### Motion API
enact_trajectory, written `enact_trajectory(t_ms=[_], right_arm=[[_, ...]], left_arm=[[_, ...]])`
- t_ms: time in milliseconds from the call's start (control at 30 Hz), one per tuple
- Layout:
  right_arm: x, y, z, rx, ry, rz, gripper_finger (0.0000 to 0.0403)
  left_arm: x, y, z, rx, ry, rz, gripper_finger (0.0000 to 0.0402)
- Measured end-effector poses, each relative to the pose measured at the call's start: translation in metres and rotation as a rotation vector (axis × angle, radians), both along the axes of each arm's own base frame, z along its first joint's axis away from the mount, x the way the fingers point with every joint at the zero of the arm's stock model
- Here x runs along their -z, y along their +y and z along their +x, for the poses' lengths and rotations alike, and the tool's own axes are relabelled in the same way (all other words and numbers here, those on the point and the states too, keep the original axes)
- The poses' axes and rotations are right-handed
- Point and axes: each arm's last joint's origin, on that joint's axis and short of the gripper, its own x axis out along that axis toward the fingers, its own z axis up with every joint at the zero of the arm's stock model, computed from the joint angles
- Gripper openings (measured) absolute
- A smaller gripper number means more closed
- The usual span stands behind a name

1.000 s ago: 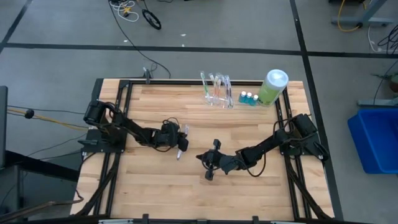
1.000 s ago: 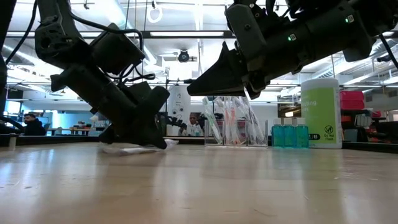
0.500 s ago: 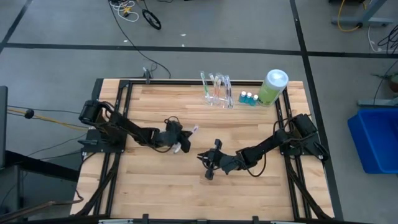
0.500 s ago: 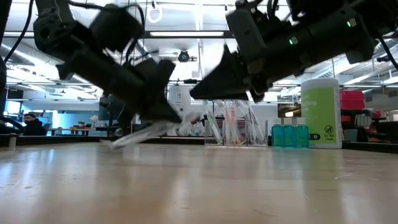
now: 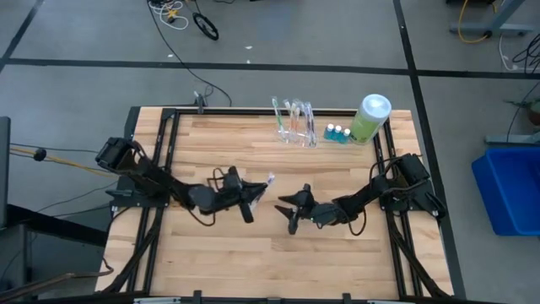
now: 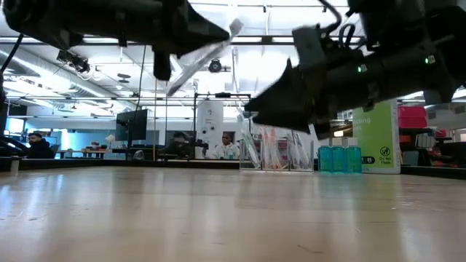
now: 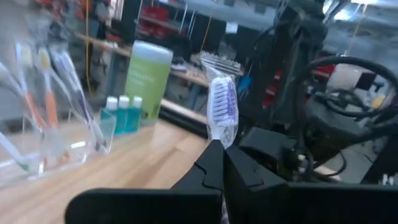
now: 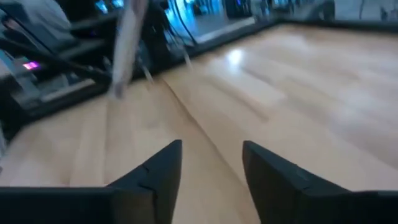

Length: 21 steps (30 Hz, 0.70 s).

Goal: Pick & Place toothbrushing station
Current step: Put the purple toothbrush into the right section of the transparent organizer

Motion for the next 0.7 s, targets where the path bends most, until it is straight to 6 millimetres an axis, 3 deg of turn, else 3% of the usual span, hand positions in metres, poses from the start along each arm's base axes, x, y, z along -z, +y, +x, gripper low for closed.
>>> enact_trajectory(t_ms=[133, 300, 500, 700], right_arm=[[-0.011, 0.0, 0.003, -0.021, -0.086, -0.054, 0.0204], [-0.037, 0.008, 0.022, -0.035, -0.184, -0.132, 0.023], [-0.065, 0.016, 0.042, -0.024, -0.27, -0.156, 0.0233], [-0.078, 0.017, 0.051, -0.034, -0.314, -0.155, 0.0222]], left_arm=[[-0.007, -0.009, -0.005, -0.048, -0.037, 0.042, 0.0001], [-0.012, -0.017, -0.01, -0.112, -0.057, 0.064, 0.0001], [-0.02, -0.026, -0.016, -0.118, -0.102, 0.091, 0.0], [-0.025, -0.032, -0.02, -0.103, -0.134, 0.112, 0.0]])
